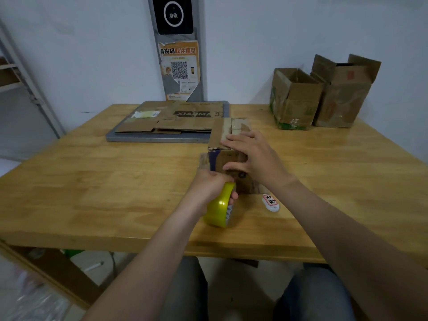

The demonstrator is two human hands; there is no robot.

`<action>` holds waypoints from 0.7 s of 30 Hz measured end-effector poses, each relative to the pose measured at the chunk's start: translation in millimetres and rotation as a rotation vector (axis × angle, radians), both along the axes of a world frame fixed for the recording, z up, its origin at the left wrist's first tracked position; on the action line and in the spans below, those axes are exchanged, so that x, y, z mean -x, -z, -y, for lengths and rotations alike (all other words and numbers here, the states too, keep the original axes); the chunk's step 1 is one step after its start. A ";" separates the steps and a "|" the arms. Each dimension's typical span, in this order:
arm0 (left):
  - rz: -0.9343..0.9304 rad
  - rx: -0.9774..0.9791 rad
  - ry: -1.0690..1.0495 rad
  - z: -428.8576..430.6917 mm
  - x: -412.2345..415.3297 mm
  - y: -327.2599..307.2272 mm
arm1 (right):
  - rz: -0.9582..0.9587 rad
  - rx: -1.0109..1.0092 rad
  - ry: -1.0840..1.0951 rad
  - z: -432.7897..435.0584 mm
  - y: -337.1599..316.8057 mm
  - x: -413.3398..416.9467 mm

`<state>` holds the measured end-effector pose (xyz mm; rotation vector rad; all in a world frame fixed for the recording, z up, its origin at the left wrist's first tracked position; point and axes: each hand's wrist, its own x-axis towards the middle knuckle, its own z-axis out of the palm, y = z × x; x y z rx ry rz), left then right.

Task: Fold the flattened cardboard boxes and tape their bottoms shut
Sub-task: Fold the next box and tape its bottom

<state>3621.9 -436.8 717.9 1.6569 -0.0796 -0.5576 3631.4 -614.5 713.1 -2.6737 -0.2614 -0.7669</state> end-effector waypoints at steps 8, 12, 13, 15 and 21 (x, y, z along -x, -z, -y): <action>-0.005 0.018 0.003 -14.5 -0.1 4.0 | 0.021 0.068 0.025 0.7 4.3 1.1; 0.004 0.073 -0.056 -18.5 -3.1 4.7 | 0.083 0.011 0.142 -11.6 0.3 -2.0; 0.018 0.076 -0.081 -19.4 -5.2 5.2 | 0.098 0.027 0.167 -15.0 0.3 -3.3; 0.050 0.078 -0.140 -22.4 -11.0 6.9 | 0.104 0.063 0.183 -18.1 1.9 -5.0; 0.076 0.101 -0.267 -31.8 -24.5 11.9 | 0.067 0.107 0.166 -14.1 6.7 -2.4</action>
